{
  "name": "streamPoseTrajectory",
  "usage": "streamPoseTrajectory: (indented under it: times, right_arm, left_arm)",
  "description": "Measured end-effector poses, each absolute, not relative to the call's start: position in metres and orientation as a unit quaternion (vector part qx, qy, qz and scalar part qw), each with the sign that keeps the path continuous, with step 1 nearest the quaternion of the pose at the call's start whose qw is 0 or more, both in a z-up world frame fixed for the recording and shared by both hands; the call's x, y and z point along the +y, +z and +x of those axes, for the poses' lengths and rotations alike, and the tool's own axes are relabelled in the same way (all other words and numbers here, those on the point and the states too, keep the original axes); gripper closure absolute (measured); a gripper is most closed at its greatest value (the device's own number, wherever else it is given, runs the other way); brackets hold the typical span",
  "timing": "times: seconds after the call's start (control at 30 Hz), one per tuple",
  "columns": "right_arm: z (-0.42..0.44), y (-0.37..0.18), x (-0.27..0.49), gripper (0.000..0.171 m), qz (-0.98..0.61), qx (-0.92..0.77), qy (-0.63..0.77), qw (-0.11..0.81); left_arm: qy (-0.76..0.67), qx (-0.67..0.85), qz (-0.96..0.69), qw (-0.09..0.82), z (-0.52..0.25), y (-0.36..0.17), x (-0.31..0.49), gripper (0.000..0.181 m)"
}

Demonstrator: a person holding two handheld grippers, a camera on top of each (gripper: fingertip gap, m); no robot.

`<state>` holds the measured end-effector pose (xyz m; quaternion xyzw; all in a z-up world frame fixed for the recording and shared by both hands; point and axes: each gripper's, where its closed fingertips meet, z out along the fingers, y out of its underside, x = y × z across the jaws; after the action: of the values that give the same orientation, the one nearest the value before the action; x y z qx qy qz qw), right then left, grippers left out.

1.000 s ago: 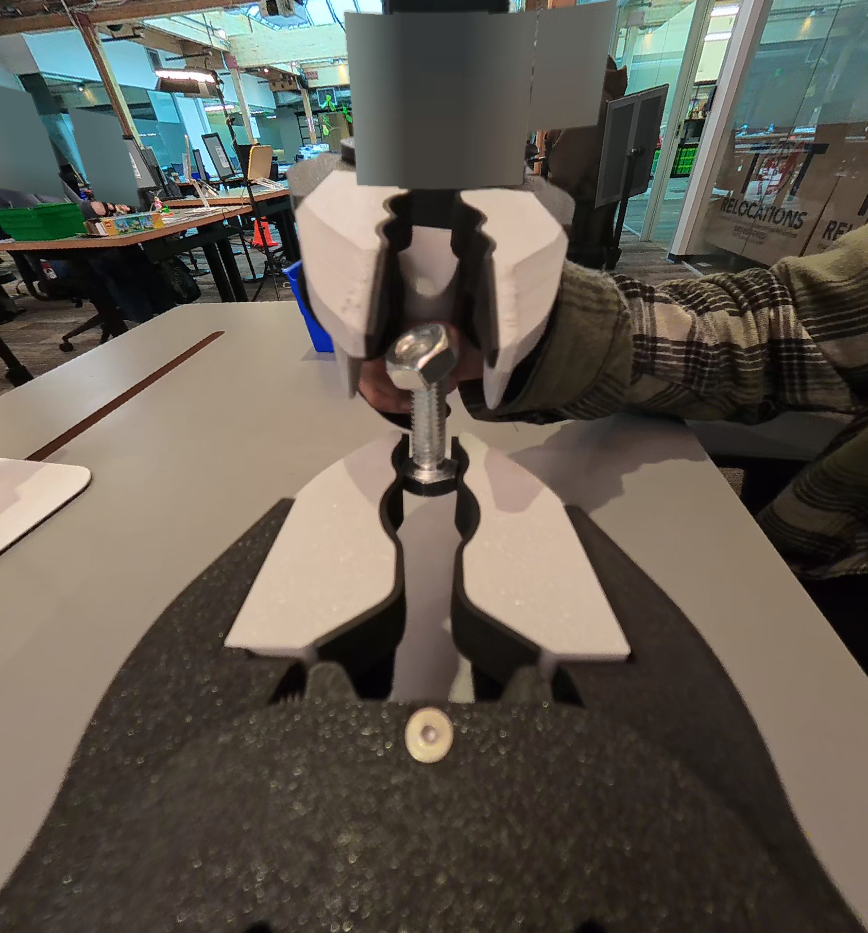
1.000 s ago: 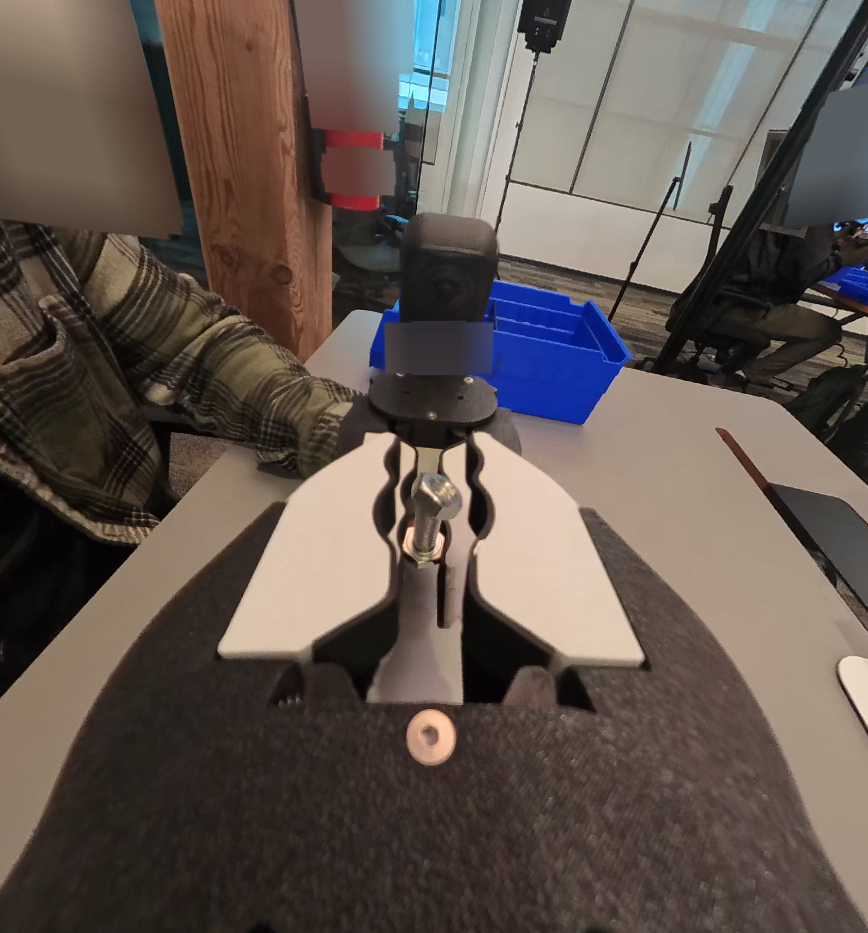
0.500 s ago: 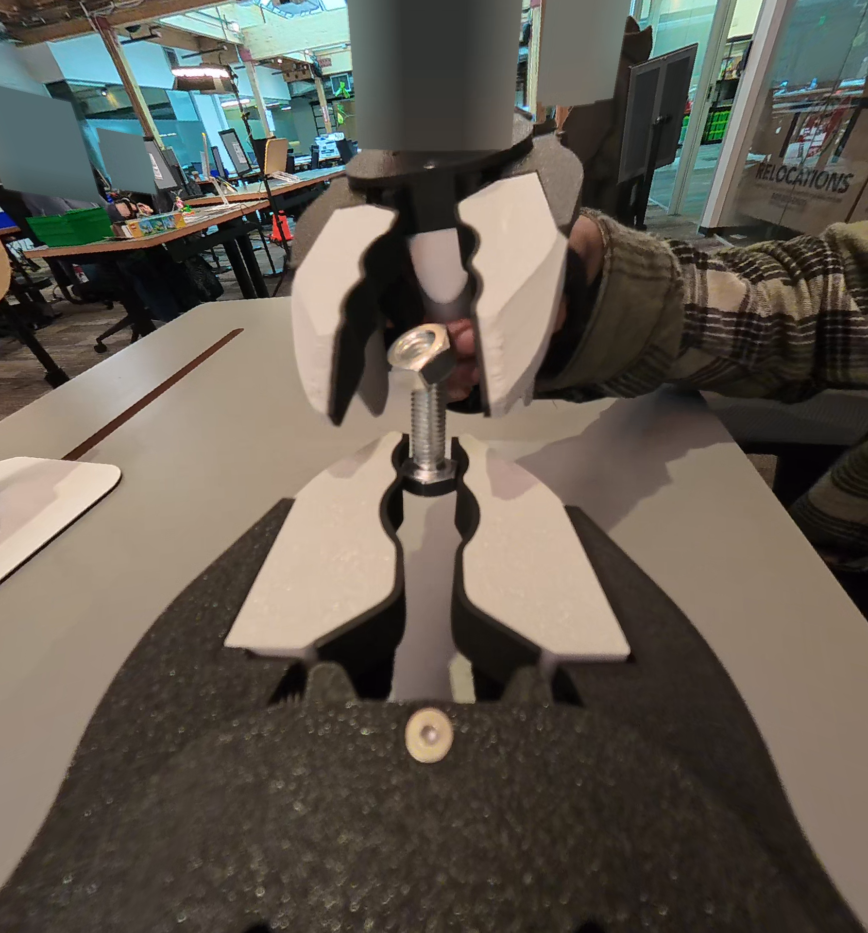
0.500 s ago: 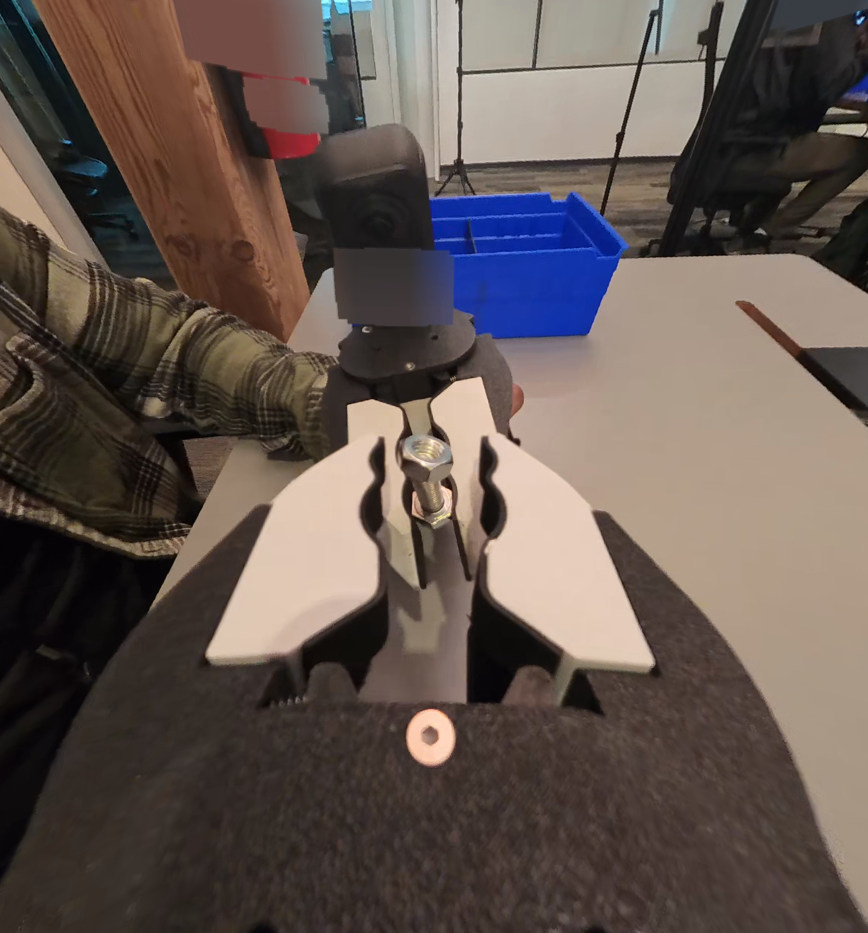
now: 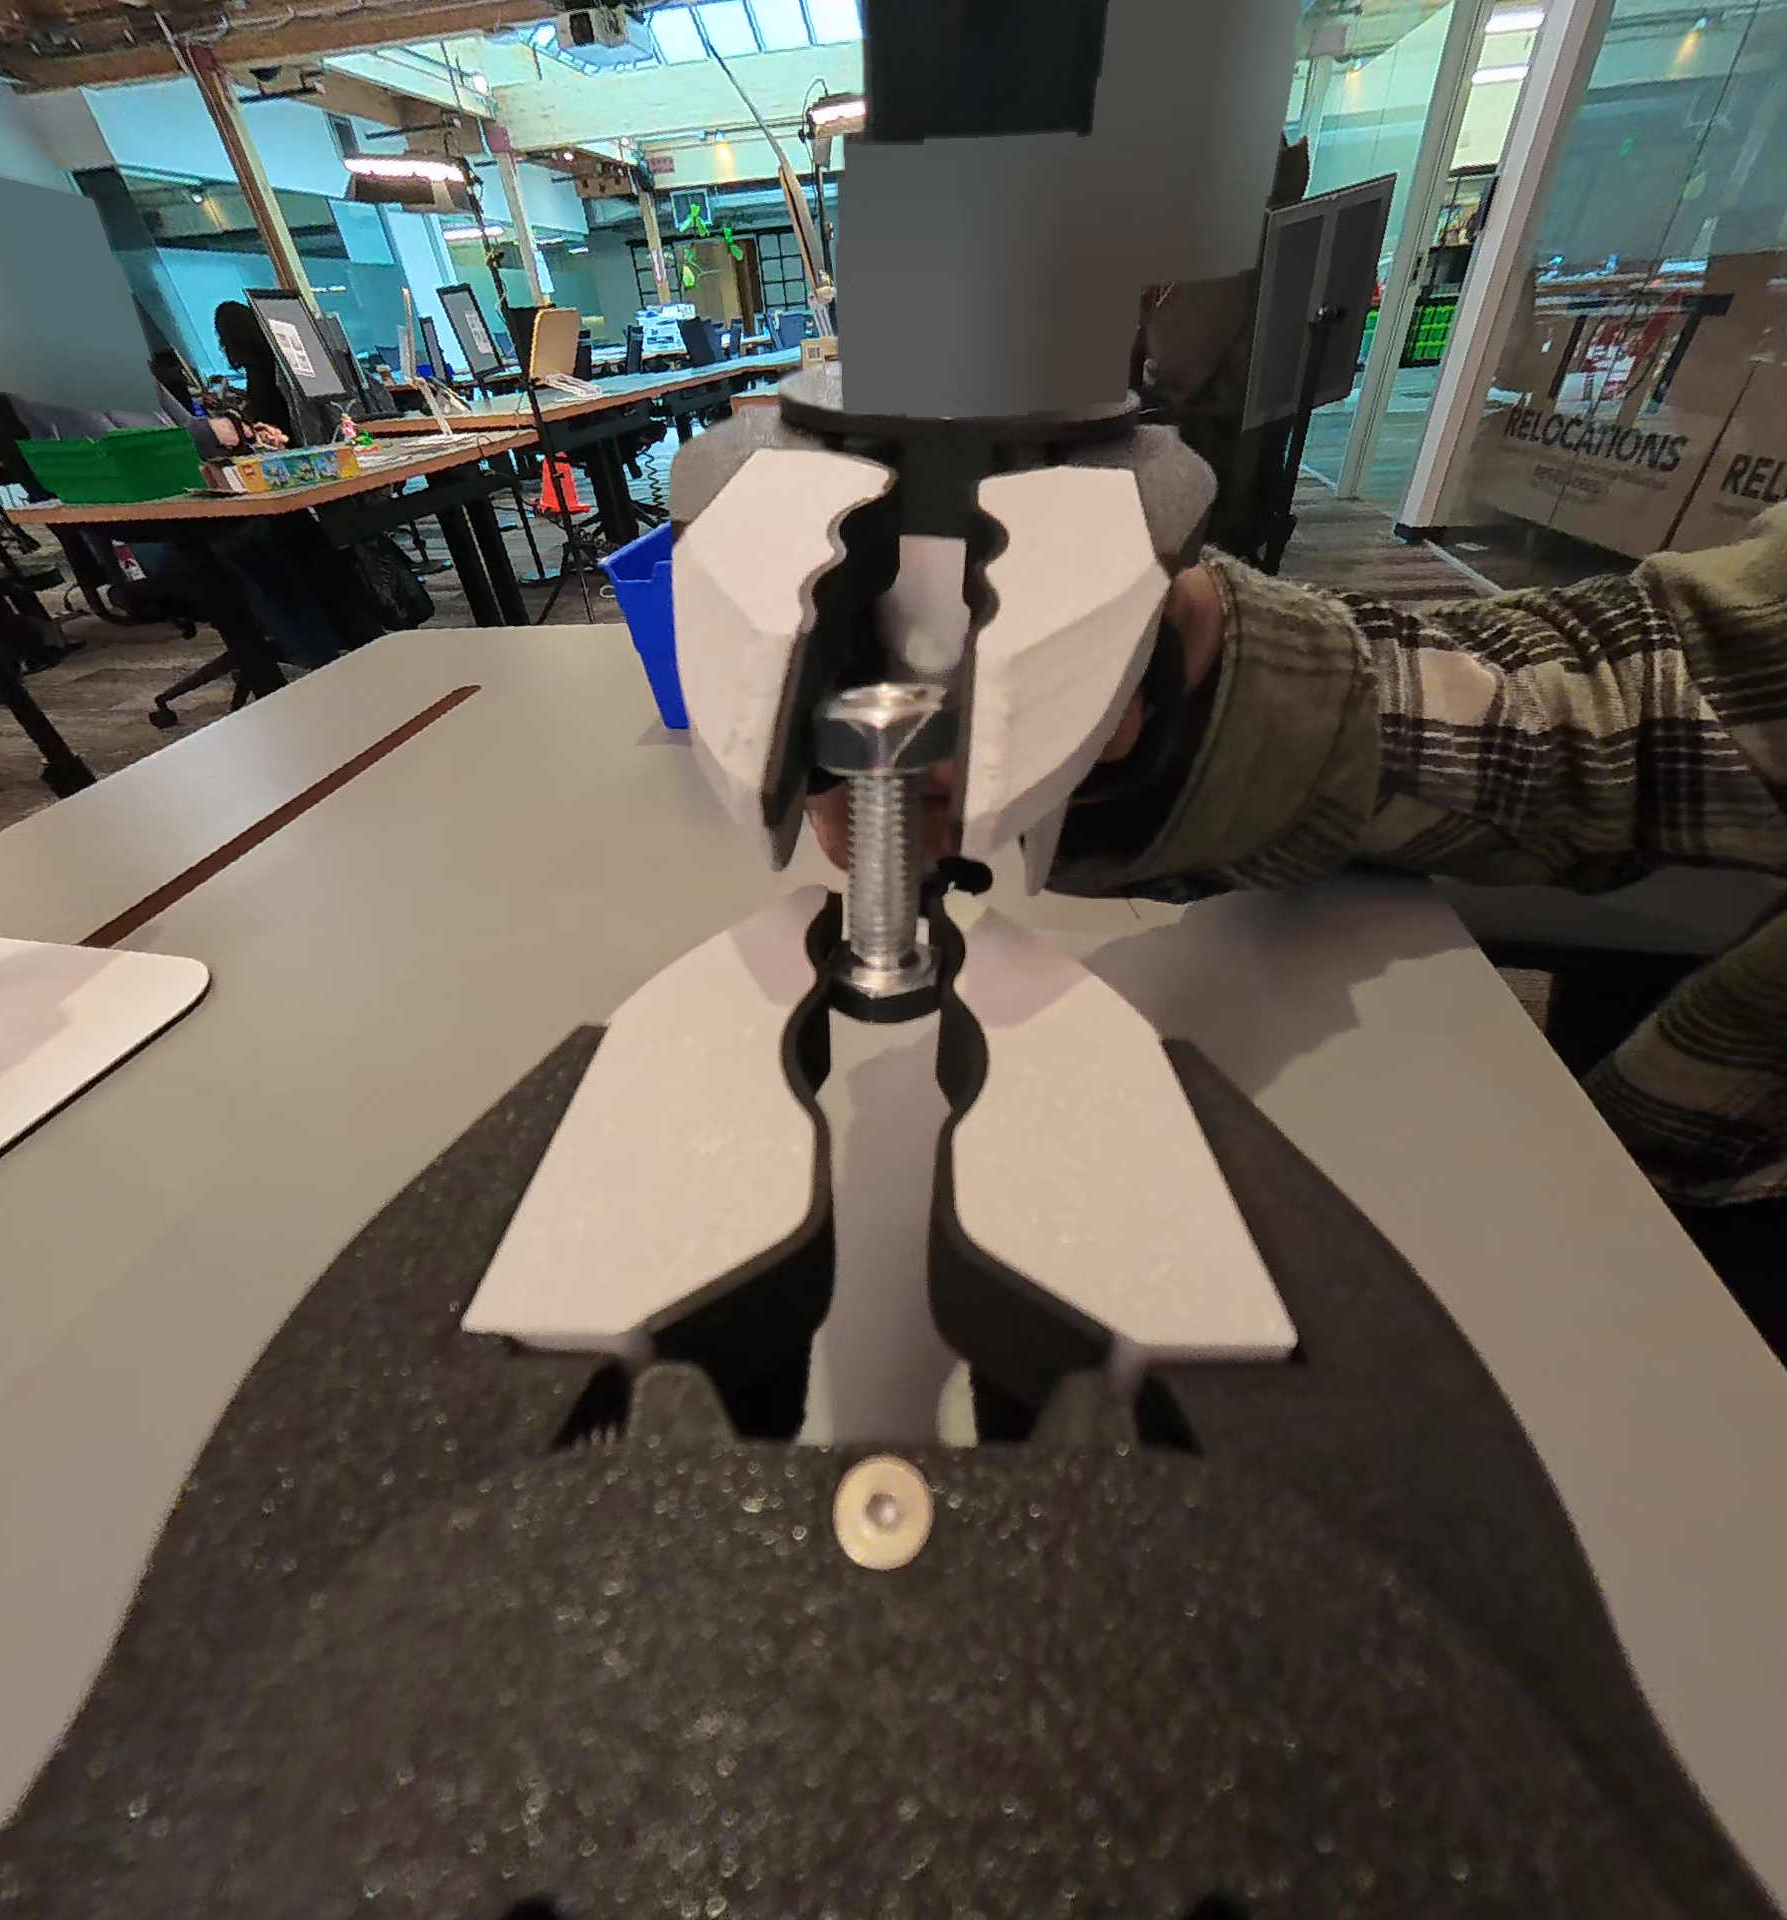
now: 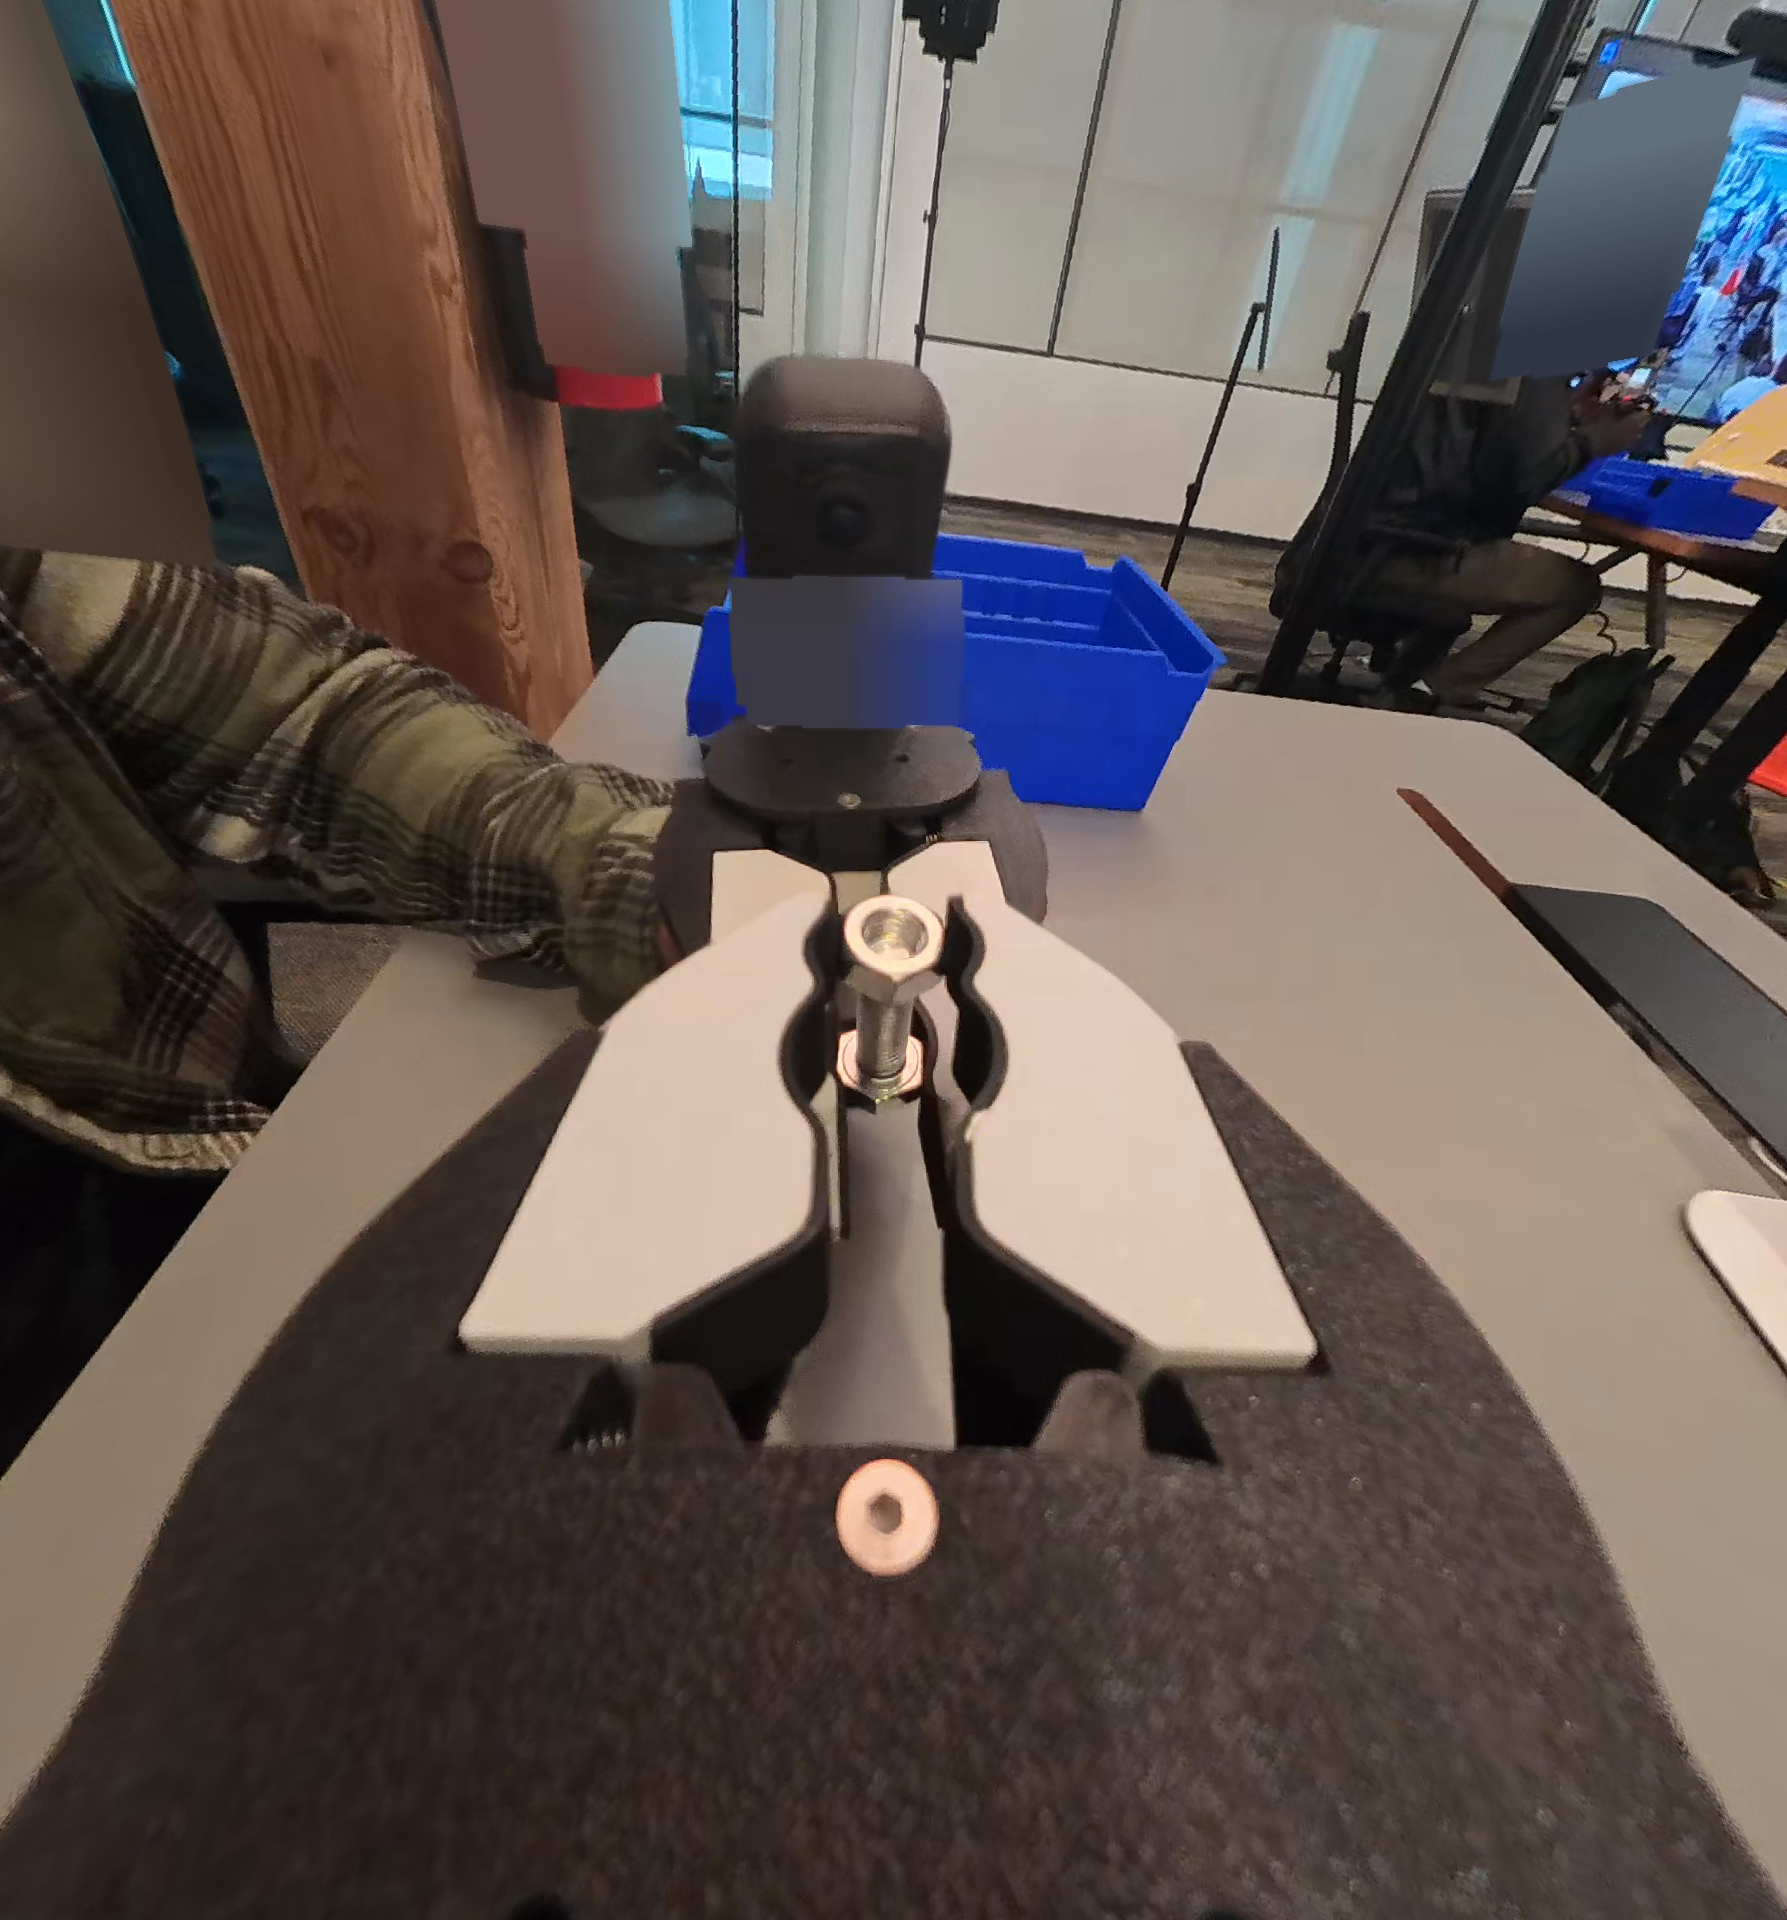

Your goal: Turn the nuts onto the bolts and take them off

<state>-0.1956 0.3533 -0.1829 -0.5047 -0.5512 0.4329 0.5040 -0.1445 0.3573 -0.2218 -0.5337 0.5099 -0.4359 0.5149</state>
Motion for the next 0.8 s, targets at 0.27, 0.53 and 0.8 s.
streamPoseTrajectory:
  times: [0.27, 0.53, 0.8]
  right_arm:
    - [-0.192, -0.187, 0.346, 0.153, -0.461, -0.626, 0.386, 0.497]
    - [-0.191, -0.192, 0.342, 0.153, -0.444, -0.642, 0.413, 0.469]
    - [-0.189, -0.192, 0.345, 0.152, -0.452, -0.637, 0.414, 0.467]
  left_arm:
    - [-0.450, 0.530, -0.524, 0.492, -0.142, -0.224, 0.349, 0.166]
    - [-0.456, 0.545, -0.521, 0.473, -0.142, -0.230, 0.345, 0.166]
    - [-0.455, 0.538, -0.527, 0.475, -0.141, -0.230, 0.348, 0.166]
